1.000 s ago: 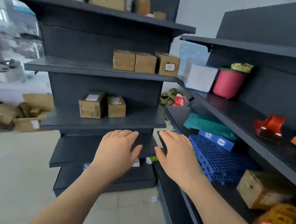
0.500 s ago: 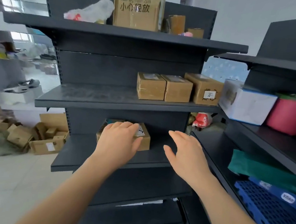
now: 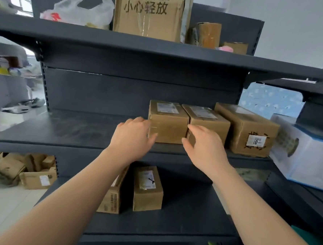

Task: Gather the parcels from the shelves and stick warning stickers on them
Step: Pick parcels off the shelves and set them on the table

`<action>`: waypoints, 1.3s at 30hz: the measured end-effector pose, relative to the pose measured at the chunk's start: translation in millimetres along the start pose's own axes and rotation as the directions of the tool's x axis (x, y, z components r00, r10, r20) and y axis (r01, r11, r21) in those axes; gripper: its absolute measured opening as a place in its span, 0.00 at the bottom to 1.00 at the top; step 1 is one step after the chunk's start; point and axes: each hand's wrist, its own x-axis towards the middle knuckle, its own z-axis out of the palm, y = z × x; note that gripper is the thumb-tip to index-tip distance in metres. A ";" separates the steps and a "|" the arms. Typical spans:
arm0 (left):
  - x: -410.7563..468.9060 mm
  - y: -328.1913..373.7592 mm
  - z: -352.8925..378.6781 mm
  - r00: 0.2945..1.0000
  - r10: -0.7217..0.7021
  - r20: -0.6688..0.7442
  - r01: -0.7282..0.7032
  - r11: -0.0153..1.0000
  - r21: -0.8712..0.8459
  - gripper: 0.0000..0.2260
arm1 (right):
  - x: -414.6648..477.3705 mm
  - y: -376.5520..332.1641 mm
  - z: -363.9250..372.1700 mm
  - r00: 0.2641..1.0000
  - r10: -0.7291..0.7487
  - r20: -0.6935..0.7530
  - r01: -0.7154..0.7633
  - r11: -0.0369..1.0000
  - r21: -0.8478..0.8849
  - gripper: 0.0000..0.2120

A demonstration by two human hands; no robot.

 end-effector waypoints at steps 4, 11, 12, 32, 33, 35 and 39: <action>53.0 -9.5 29.4 0.999 -0.050 0.016 0.051 0.996 -0.067 0.21 | 59.0 12.6 21.0 0.999 -0.012 0.030 0.013 0.999 -0.047 0.25; 103.1 -25.7 64.2 0.996 -0.083 0.044 0.093 0.953 -0.290 0.21 | 112.1 19.1 42.9 0.994 -0.007 0.107 0.021 0.991 -0.134 0.24; 104.1 -28.6 67.4 0.996 -0.081 0.041 0.091 0.935 -0.343 0.21 | 114.2 17.7 44.7 0.995 -0.012 0.102 0.026 0.990 -0.138 0.23; 86.2 -121.8 50.1 0.980 -0.135 -0.145 0.028 0.820 -0.572 0.13 | 113.9 -67.6 72.4 0.982 0.178 -0.062 -0.143 0.918 0.369 0.16; 88.1 -123.4 50.6 0.984 -0.136 -0.118 0.043 0.813 -0.581 0.14 | 117.6 -68.4 74.9 0.977 0.209 -0.038 -0.177 0.900 0.398 0.17; 95.2 -124.7 51.8 0.991 -0.133 -0.013 0.096 0.779 -0.620 0.15 | 125.5 -71.5 79.3 0.963 0.266 0.032 -0.254 0.867 0.429 0.20; 109.4 -123.9 52.3 0.962 -0.116 0.246 0.263 0.619 -0.740 0.22 | 134.3 -81.1 88.6 0.910 0.374 0.180 -0.405 0.702 0.586 0.27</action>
